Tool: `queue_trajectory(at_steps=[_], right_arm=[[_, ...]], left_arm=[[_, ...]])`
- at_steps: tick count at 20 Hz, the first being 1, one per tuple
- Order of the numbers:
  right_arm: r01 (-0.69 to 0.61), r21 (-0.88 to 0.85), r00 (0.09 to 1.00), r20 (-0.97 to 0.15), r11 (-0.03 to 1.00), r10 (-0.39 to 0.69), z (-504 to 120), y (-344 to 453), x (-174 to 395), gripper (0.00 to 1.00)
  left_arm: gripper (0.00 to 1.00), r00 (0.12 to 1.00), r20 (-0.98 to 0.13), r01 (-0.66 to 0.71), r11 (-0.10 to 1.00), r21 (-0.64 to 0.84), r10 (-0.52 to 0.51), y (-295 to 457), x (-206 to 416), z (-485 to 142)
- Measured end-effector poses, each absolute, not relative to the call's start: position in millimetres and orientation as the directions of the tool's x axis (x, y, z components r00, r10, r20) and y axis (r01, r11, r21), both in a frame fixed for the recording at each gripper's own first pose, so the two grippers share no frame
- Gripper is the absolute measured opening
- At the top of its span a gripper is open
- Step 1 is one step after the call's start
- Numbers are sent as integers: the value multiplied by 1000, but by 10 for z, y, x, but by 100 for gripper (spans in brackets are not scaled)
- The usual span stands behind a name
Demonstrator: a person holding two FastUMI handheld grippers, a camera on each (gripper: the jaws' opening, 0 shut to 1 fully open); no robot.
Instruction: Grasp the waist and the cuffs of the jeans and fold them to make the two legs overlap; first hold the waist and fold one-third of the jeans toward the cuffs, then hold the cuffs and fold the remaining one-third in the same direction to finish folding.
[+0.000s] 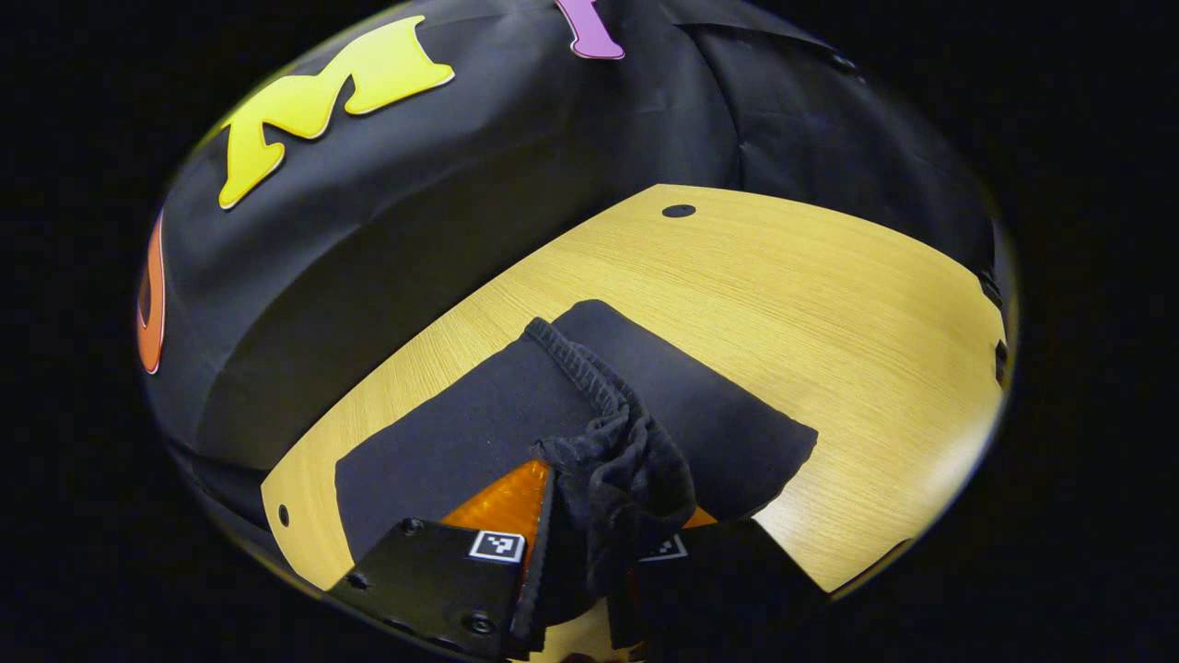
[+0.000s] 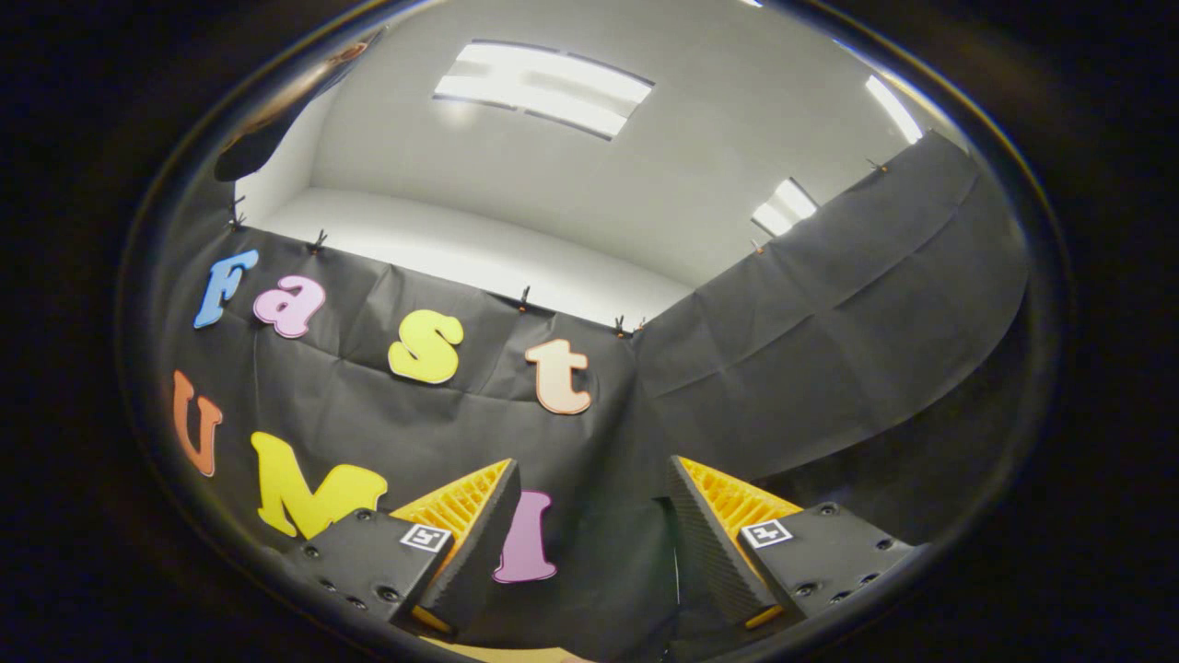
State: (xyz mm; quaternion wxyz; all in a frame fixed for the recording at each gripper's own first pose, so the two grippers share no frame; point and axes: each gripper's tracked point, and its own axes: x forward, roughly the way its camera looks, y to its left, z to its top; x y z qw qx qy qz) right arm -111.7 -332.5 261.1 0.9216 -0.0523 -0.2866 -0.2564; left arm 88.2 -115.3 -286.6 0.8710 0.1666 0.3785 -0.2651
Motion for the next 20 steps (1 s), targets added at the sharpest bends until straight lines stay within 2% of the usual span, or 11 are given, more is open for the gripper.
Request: queue_trajectory(at_steps=[2,3,6,12,15,16,19,20], right_arm=[[497,42,709,557,867,-433,2642,-3306,-1098,93],[498,37,708,560,867,-430,2645,-3308,-1081,98],[487,43,707,567,872,-423,2694,-3290,-1074,98],[464,47,715,570,885,-405,2701,-3244,-1042,98],[443,55,721,571,895,-393,2724,-3211,-987,98],[432,60,725,571,900,-386,2726,-3172,-958,93],[387,61,735,582,920,-348,2766,-3007,-845,93],[370,56,741,585,927,-331,2767,-2924,-806,98]], left_arm=[[39,580,-732,583,809,69,-356,-1202,901,-2785],[46,581,-717,591,805,47,-385,-1285,886,-2734],[99,578,-688,618,786,17,-439,-1443,850,-2530],[100,612,-628,616,788,-2,-480,-1530,832,-2208],[100,676,-558,553,832,-48,-481,-1444,972,-1816],[100,693,-538,531,844,-68,-480,-1374,1014,-1667],[100,764,-451,478,874,-86,-462,-1111,1193,-1163],[100,790,-412,460,883,-91,-454,-1000,1261,-950]])
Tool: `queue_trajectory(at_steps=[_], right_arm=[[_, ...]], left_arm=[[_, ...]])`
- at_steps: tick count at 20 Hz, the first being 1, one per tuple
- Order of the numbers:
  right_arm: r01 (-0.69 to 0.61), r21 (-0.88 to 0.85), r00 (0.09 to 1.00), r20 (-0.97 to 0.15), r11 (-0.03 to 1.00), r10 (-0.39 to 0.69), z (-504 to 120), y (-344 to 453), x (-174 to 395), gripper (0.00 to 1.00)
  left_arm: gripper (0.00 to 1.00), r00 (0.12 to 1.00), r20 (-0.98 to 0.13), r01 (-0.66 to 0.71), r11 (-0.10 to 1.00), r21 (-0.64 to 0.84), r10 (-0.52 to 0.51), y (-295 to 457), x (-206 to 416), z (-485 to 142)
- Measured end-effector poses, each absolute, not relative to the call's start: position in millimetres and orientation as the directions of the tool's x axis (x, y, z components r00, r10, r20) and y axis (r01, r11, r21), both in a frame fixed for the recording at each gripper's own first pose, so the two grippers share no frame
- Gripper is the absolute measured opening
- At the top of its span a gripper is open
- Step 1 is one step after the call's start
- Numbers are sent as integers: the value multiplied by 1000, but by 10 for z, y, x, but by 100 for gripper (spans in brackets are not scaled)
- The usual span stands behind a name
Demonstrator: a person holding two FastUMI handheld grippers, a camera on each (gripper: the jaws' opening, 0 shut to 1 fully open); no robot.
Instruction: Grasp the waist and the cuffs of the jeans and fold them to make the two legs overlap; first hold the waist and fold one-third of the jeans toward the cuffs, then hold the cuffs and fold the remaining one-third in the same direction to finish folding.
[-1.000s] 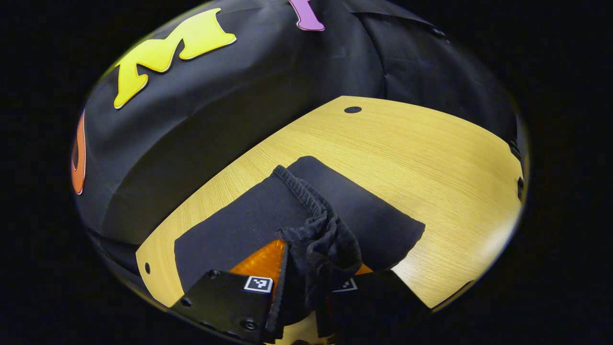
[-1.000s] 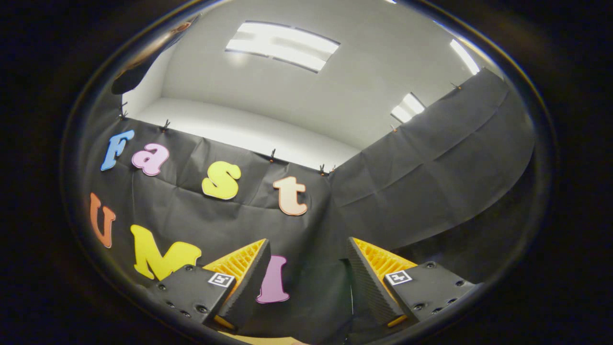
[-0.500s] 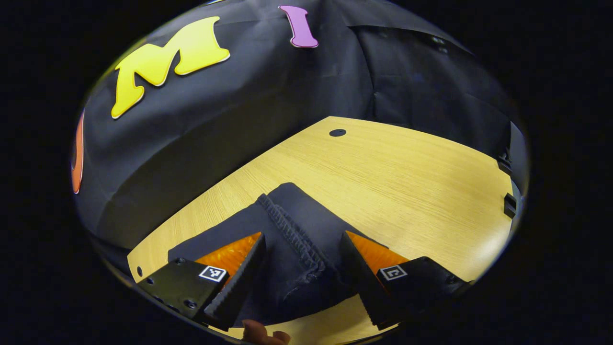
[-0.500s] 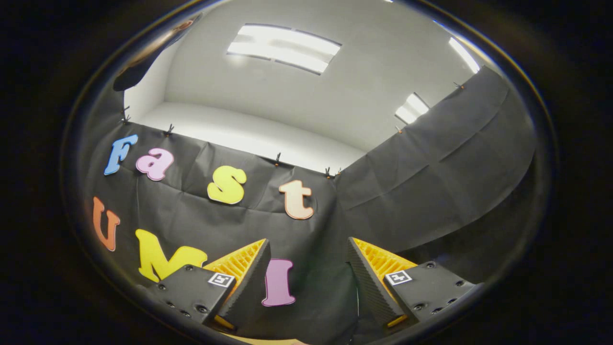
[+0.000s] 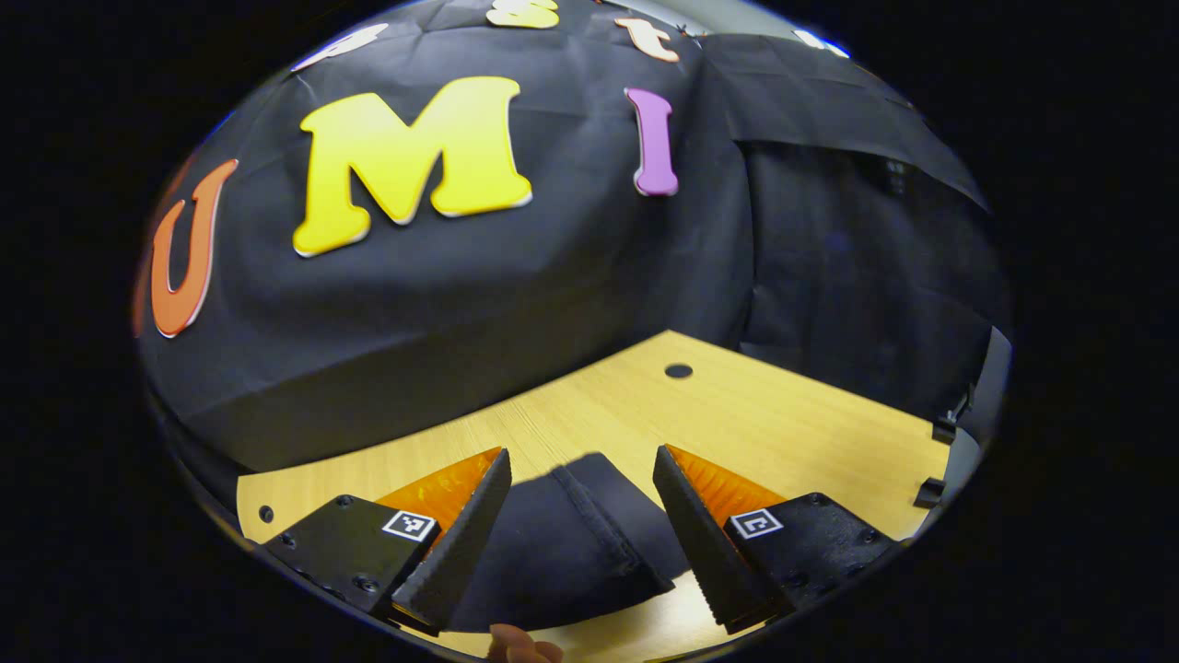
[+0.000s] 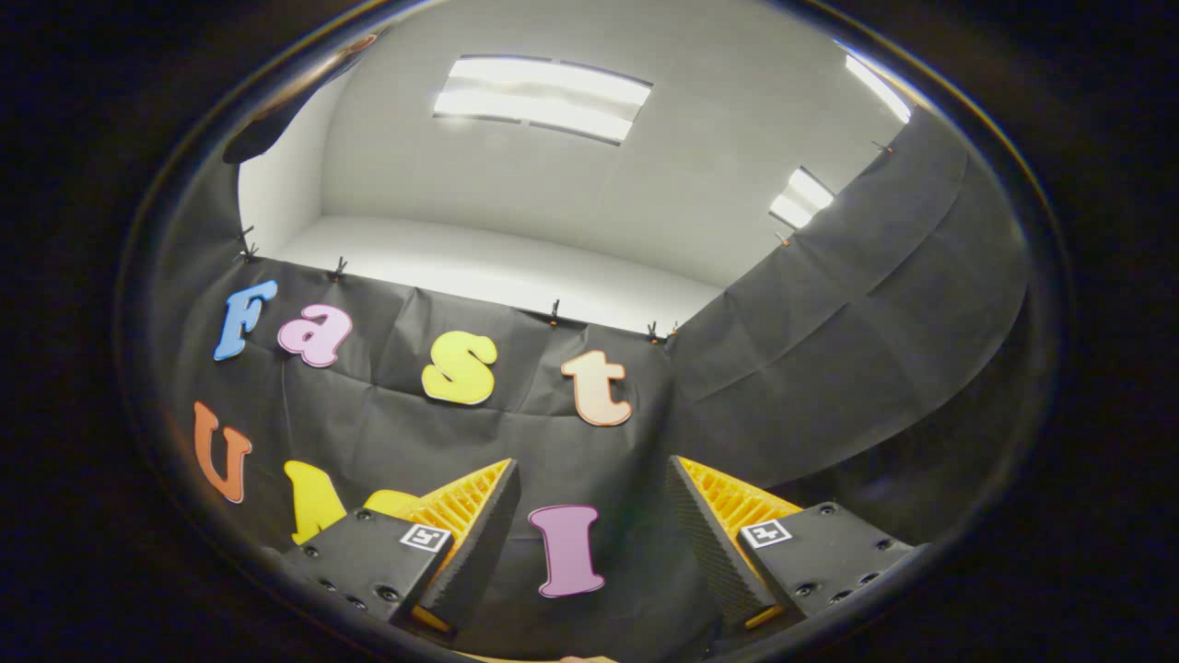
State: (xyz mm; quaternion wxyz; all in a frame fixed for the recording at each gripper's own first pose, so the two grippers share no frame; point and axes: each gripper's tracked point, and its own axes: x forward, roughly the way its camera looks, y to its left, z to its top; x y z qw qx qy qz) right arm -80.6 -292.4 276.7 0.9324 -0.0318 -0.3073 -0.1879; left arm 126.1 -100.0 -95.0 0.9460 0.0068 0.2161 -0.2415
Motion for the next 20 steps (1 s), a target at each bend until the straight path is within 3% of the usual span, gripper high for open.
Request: queue_trajectory(at_steps=[1,2,9,14,16,17,20], right_arm=[[352,52,747,586,935,-314,2762,-2871,-755,93],[334,51,753,587,941,-299,2764,-2798,-722,98],[227,23,812,548,974,-202,2621,-2375,-359,93],[150,29,851,506,988,-144,2410,-2060,-173,93],[125,25,864,489,992,-121,2320,-1939,-134,98],[109,31,875,472,994,-110,2244,-1892,-104,93],[66,62,916,392,996,-85,1910,-1690,-18,98]], left_arm=[[100,814,-370,442,891,-102,-447,-894,1316,-743],[100,837,-333,420,900,-114,-433,-787,1315,-533],[99,967,-87,228,963,-143,-241,98,1205,787],[99,997,-18,73,992,-104,-75,698,1131,1258],[99,1000,2,18,993,-115,-18,852,1041,1396],[99,1000,6,-17,994,-110,18,953,988,1431],[99,995,12,-92,991,-100,94,1128,872,1455]])
